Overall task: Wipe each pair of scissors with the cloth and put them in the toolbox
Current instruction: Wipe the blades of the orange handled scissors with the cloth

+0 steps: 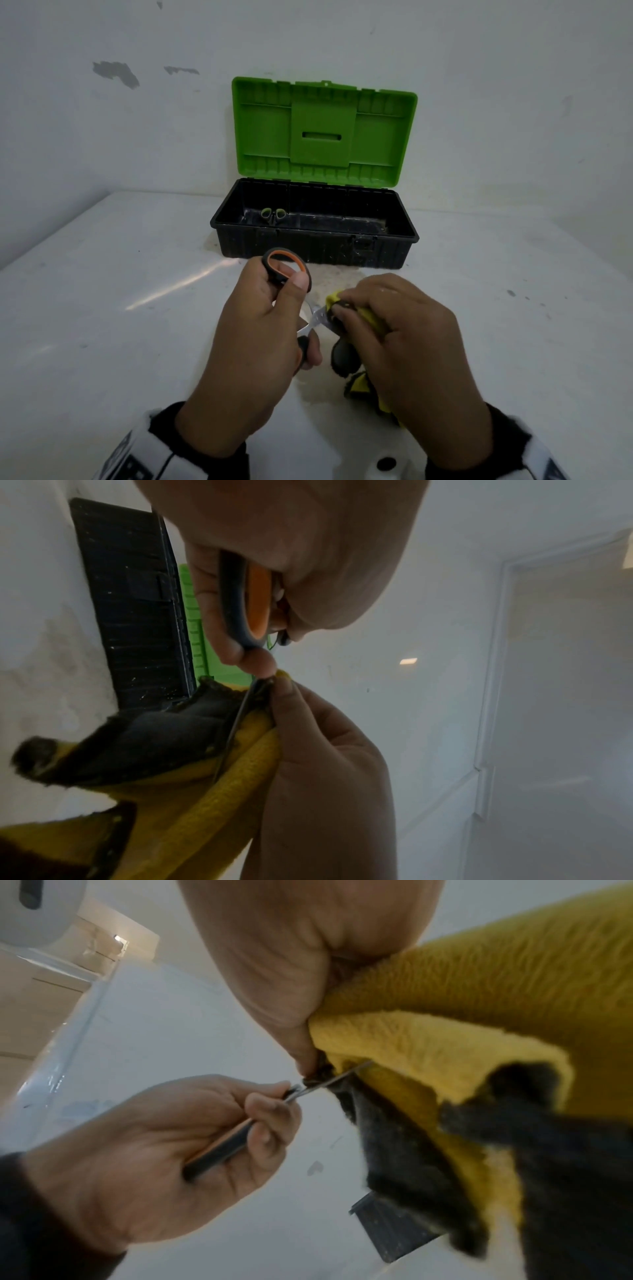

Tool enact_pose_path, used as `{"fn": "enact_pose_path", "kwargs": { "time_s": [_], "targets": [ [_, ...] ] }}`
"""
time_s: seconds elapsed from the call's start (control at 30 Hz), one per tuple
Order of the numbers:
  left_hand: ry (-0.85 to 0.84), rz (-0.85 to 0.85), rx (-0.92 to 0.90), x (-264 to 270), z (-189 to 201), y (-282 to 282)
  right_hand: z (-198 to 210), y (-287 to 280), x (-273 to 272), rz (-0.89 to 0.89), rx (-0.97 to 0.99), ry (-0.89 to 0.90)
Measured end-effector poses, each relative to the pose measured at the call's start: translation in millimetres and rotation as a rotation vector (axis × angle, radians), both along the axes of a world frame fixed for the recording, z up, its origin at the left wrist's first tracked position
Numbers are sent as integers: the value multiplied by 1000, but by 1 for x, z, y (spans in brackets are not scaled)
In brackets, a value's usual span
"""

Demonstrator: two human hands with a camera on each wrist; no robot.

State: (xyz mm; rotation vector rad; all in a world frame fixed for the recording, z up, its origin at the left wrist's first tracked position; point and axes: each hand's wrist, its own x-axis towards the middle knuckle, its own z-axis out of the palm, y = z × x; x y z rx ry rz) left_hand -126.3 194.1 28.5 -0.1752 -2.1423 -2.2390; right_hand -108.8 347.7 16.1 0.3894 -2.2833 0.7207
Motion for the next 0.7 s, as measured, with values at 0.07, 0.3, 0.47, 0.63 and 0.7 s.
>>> {"fn": "enact_pose_path", "kwargs": {
  "time_s": [0.07,0.3,0.47,0.63,0.7],
  "targets": [
    [8,-16,-2,0,1,-1,-1,3,0,10,-9,-19],
    [6,-40,-16,0,-1,-1,-2,27,-10,-161,-130,-81],
    [14,-49,-17,-2,0,0,-2,12,2,-27,-68,-15],
    [-25,-63,10,-3,-1,-2,-1,42,-16,-186,-176,-84],
    [-47,-70,4,-5,-2,-4,1,53,-19,-223,-221,-116]
  ]
}}
